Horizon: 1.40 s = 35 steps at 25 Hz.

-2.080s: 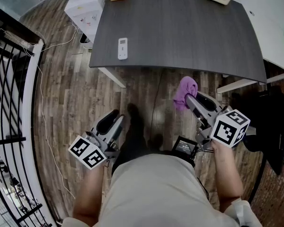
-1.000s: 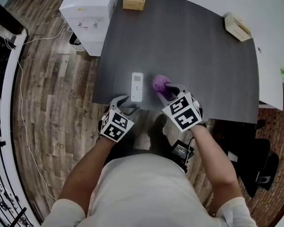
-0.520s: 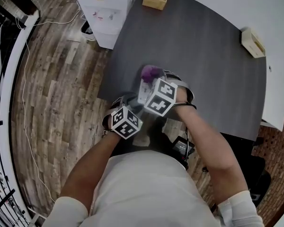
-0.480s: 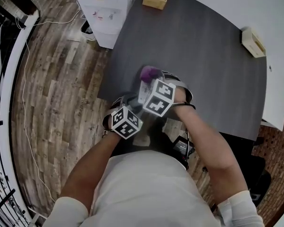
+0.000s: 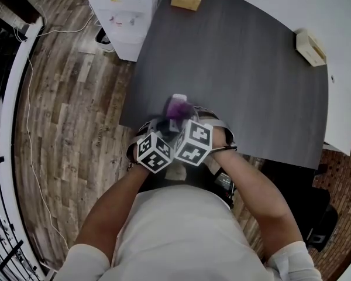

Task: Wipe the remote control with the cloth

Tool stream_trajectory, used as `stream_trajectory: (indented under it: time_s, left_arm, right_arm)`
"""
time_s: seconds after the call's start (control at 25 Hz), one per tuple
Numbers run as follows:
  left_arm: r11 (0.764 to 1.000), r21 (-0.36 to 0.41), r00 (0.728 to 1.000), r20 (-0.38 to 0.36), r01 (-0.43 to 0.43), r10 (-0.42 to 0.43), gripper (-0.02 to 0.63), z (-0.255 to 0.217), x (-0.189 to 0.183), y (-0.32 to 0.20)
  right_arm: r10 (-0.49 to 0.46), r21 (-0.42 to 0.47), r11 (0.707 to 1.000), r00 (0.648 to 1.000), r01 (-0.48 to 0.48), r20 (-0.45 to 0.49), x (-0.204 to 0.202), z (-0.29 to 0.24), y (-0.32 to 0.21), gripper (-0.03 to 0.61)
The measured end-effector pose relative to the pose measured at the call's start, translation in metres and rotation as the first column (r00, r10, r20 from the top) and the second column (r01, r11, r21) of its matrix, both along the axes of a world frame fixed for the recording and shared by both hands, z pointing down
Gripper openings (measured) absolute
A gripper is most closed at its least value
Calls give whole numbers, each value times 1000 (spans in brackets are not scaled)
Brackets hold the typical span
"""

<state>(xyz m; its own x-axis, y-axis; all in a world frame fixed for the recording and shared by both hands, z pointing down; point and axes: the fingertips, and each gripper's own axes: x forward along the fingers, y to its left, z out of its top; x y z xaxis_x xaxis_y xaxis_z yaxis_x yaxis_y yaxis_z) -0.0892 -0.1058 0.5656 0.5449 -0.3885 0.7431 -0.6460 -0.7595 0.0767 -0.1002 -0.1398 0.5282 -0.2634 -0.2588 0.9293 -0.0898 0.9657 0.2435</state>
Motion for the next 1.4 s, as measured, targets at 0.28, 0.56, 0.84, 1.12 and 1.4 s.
stream_trajectory:
  time_s: [0.28, 0.56, 0.84, 1.12, 1.4]
  left_arm:
    - [1000, -1, 1000, -9, 6, -6, 228, 0, 0, 0]
    - [1000, 0, 1000, -6, 11, -11, 227, 1, 0, 0]
    - [1000, -12, 1000, -8, 13, -13, 227, 1, -1, 0]
    - [992, -121, 985, -160, 43, -62, 229, -6, -10, 8]
    - [941, -287, 872, -399, 177, -285, 229, -28, -20, -17]
  right_arm:
    - [60, -54, 997, 996, -56, 67, 3, -3, 36, 97]
    - [187, -242, 958, 974, -152, 127, 8, -4, 62, 95]
    - [355, -469, 856, 906, -216, 231, 15, -22, 70, 94]
    - [476, -343, 864, 820, -369, 316, 36, -38, 14, 94]
    - [466, -299, 871, 850, -390, 247, 32, 1, 12, 94]
